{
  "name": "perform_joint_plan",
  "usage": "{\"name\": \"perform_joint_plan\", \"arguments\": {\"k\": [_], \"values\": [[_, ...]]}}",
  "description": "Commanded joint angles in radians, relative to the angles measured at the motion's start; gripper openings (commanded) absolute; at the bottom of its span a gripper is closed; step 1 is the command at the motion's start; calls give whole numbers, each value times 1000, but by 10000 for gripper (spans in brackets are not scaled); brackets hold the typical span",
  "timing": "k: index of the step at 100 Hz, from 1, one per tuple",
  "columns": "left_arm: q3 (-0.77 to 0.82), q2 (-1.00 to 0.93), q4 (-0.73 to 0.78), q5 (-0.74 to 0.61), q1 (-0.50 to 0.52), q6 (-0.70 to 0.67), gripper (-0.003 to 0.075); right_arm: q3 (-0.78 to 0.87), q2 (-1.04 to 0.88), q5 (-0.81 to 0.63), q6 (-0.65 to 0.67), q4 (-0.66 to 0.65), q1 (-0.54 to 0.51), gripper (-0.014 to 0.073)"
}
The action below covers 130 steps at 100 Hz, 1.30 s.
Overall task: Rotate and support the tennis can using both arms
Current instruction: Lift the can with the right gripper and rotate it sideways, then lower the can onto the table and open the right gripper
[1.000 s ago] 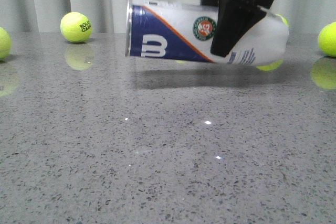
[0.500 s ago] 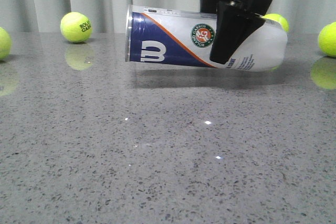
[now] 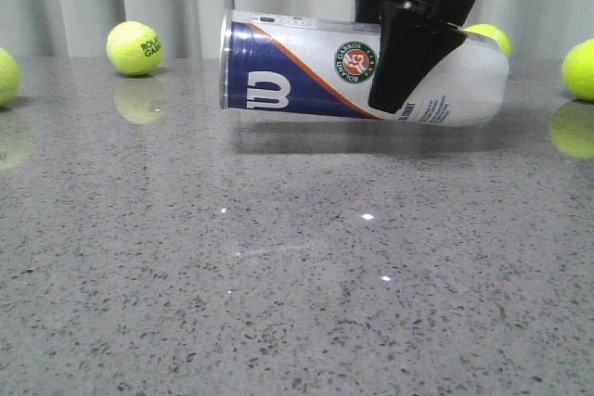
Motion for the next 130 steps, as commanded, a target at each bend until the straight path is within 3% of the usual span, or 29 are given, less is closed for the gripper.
{"name": "perform_joint_plan", "arguments": {"k": [1, 22, 95, 100, 107, 126, 130], "values": [[44, -29, -1, -79, 1, -9, -19, -30, -50, 44, 6, 34, -3, 607], [44, -29, -1, -79, 1, -9, -19, -30, -50, 40, 37, 39, -3, 659], [44, -29, -1, -79, 1, -9, -19, -75, -143, 48, 63, 17, -3, 642], [44, -29, -1, -79, 1, -9, -19, -79, -164, 52, 88, 0, -3, 603], [44, -29, -1, -79, 1, -9, -19, -79, -195, 65, 147, -29, -3, 476], [44, -29, -1, -79, 1, -9, -19, -79, -262, 71, 303, -88, -3, -78], [44, -29, -1, -79, 1, -9, -19, -79, -277, 72, 319, -88, -3, -64]]}}
